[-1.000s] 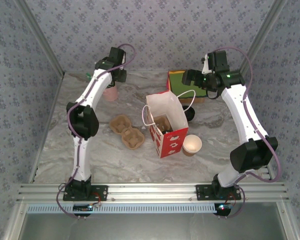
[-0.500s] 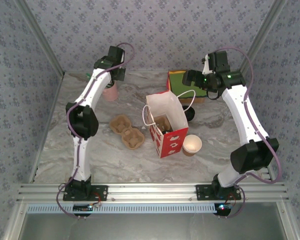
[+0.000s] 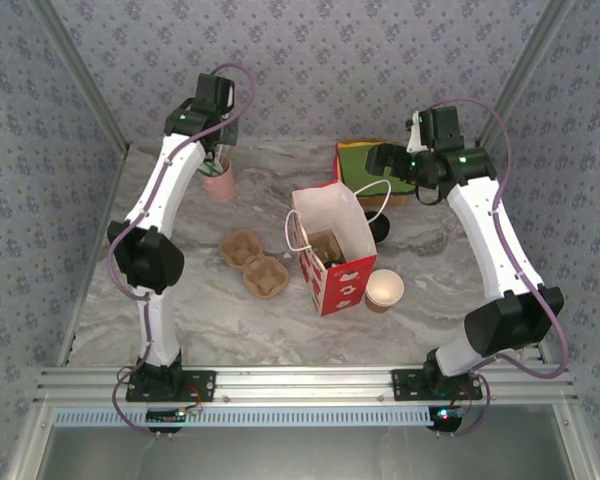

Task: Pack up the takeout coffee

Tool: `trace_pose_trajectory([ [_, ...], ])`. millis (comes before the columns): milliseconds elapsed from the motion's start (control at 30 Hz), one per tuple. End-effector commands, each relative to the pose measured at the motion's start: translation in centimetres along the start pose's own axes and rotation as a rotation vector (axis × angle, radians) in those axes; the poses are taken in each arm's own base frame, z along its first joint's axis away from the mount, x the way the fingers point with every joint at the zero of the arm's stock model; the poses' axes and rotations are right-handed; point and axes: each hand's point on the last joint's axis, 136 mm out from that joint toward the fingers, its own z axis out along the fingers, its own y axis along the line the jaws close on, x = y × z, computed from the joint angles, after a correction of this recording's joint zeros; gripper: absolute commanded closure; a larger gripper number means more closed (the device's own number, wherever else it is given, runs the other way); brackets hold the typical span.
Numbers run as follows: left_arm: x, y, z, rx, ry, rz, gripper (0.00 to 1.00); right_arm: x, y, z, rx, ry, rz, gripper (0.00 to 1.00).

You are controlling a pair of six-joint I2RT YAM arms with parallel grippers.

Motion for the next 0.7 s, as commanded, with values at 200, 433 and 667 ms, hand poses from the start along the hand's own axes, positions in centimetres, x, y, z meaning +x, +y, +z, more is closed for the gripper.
trace_pose_trajectory([
  [200, -2.0, 2.0, -6.8, 0.020, -0.081, -0.076, 1.00, 0.5, 0.5, -1.9, -0.024, -0.028, -0.003, 0.00],
  [433, -2.4, 2.3, -10.1, 0.052, -0.117, -0.130, 1.00, 1.1, 0.7, -2.8, -0.027, -0.034, -0.005, 0.00],
  [667, -4.1, 1.3, -17.7, 0.248, -0.218, -0.230, 1.00, 1.5, 0.3, -4.4, -0.013, -0.057, -0.016, 0.00],
])
